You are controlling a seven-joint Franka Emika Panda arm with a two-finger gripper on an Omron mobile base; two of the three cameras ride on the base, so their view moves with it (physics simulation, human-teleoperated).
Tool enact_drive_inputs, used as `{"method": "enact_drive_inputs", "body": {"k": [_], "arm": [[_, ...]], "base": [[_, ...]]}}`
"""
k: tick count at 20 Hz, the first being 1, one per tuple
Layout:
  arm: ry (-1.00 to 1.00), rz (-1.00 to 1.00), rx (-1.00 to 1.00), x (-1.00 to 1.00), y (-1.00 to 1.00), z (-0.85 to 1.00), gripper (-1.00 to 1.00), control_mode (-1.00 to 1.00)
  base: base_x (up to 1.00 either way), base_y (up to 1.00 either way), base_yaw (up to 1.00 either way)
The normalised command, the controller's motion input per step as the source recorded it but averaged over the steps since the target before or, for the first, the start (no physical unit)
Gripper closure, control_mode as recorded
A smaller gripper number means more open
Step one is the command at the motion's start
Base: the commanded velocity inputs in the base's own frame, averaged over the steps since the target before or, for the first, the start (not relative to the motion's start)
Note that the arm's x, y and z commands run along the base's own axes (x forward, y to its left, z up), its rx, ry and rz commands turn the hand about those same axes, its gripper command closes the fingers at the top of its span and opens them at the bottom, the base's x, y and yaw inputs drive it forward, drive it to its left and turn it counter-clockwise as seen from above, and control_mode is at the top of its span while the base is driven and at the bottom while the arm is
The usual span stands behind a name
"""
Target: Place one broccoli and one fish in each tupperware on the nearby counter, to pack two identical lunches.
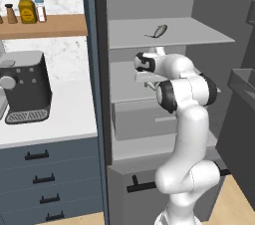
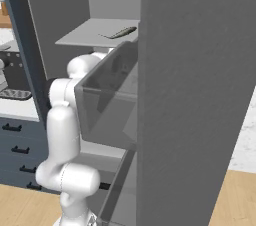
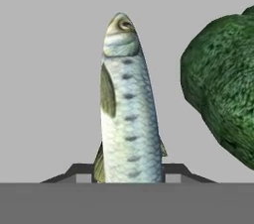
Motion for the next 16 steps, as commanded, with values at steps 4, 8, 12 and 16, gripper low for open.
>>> {"method": "enact_drive_inputs", "body": {"k": [4, 8, 12, 16], "arm": [[0.04, 0.0, 0.0, -0.27, 0.0, -0.25, 1.0, -1.0], [-0.06, 0.0, 0.06, -0.92, 0.0, -0.34, 1.0, -1.0], [-0.08, 0.0, 0.05, -0.53, 0.0, -0.77, 1.0, -1.0], [-0.13, 0.0, 0.0, -0.09, 0.08, -0.82, 1.0, -1.0]], "base": [[0.0, 0.0, 0.0], [0.0, 0.0, 0.0], [0.0, 0.0, 0.0], [0.0, 0.0, 0.0]]}}
